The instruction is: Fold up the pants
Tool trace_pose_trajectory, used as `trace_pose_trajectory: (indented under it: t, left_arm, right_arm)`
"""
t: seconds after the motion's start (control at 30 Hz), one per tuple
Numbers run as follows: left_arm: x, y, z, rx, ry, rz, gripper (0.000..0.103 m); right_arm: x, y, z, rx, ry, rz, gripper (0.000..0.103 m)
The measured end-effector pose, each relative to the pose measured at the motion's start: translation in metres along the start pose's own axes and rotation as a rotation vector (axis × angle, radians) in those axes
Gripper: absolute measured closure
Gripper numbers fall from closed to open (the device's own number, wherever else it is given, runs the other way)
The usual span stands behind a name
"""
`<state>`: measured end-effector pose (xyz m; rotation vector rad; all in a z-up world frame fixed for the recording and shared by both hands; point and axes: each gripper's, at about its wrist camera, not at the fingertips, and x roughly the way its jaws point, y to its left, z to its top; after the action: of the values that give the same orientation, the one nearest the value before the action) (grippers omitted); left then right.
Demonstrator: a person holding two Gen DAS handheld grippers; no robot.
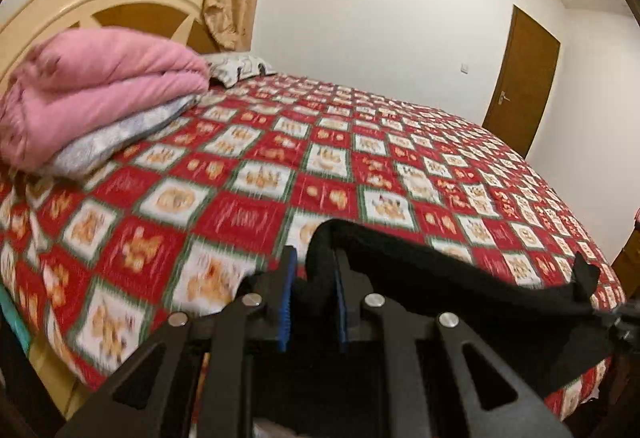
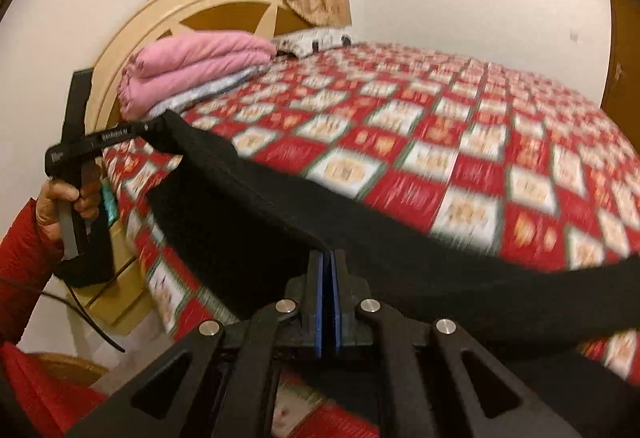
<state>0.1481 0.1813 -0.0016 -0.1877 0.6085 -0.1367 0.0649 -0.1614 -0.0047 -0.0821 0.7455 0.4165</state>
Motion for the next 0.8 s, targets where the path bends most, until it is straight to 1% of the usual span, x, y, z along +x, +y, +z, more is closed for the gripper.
trace_pose_trajectory:
  t: [0.1, 0.13, 0.3, 0.33, 0.37, 0.4, 0.43, 0.47, 0.5, 0.53, 0.57, 0.6, 0.63, 0.67, 0.7, 0.73, 0.8]
  left_arm:
    - [-0.007, 0.005, -0.020, -0.009, -0.004, 0.005, 0.084]
    - [-0.007, 0.004, -0.029, 0.010, -0.003, 0.035, 0.078]
    - [0.001, 0.005, -0.059, 0.079, 0.044, 0.131, 0.077]
    - [0.003, 0.006, -0.063, 0.089, 0.055, 0.144, 0.074]
    - [0.005, 0.010, -0.069, 0.092, 0.070, 0.171, 0.069]
    - [0.005, 0.013, -0.073, 0.088, 0.077, 0.195, 0.053]
    - [0.003, 0.019, -0.077, 0.079, 0.081, 0.220, 0.035]
    - [0.000, 0.026, -0.080, 0.061, 0.079, 0.249, 0.028]
    - [-0.003, 0.034, -0.083, 0.036, 0.076, 0.271, 0.021]
    - [-0.006, 0.041, -0.083, 0.015, 0.077, 0.277, 0.021]
    - [-0.010, 0.049, -0.085, -0.010, 0.084, 0.283, 0.020]
    - [-0.013, 0.053, -0.085, -0.017, 0.087, 0.293, 0.020]
    - [-0.015, 0.056, -0.085, -0.019, 0.086, 0.309, 0.020]
    - [-0.019, 0.058, -0.085, -0.014, 0.078, 0.349, 0.020]
    - [-0.023, 0.061, -0.084, -0.003, 0.063, 0.404, 0.020]
    - [-0.026, 0.062, -0.083, 0.003, 0.049, 0.429, 0.020]
    - [-0.031, 0.069, -0.080, -0.008, 0.034, 0.440, 0.020]
  right_arm:
    - [0.011, 0.012, -0.028, -0.025, 0.039, -0.016, 0.099]
    - [0.016, 0.016, -0.038, -0.038, 0.054, -0.028, 0.099]
    - [0.034, 0.036, -0.067, -0.193, 0.093, -0.136, 0.099]
    - [0.038, 0.040, -0.072, -0.223, 0.100, -0.151, 0.099]
    - [0.040, 0.041, -0.075, -0.232, 0.105, -0.156, 0.099]
    - [0.043, 0.041, -0.078, -0.238, 0.110, -0.162, 0.097]
    - [0.045, 0.041, -0.082, -0.236, 0.113, -0.165, 0.096]
    - [0.046, 0.040, -0.084, -0.231, 0.104, -0.173, 0.095]
    - [0.045, 0.040, -0.085, -0.228, 0.098, -0.173, 0.092]
    - [0.045, 0.040, -0.086, -0.224, 0.092, -0.172, 0.089]
    - [0.045, 0.042, -0.086, -0.225, 0.095, -0.165, 0.079]
    - [0.045, 0.045, -0.086, -0.231, 0.103, -0.148, 0.061]
    - [0.044, 0.049, -0.087, -0.244, 0.111, -0.128, 0.051]
    - [0.042, 0.053, -0.089, -0.258, 0.117, -0.116, 0.038]
    - [0.040, 0.058, -0.090, -0.275, 0.120, -0.111, 0.036]
    - [0.037, 0.061, -0.090, -0.291, 0.121, -0.110, 0.036]
    - [0.030, 0.064, -0.085, -0.287, 0.106, -0.086, 0.036]
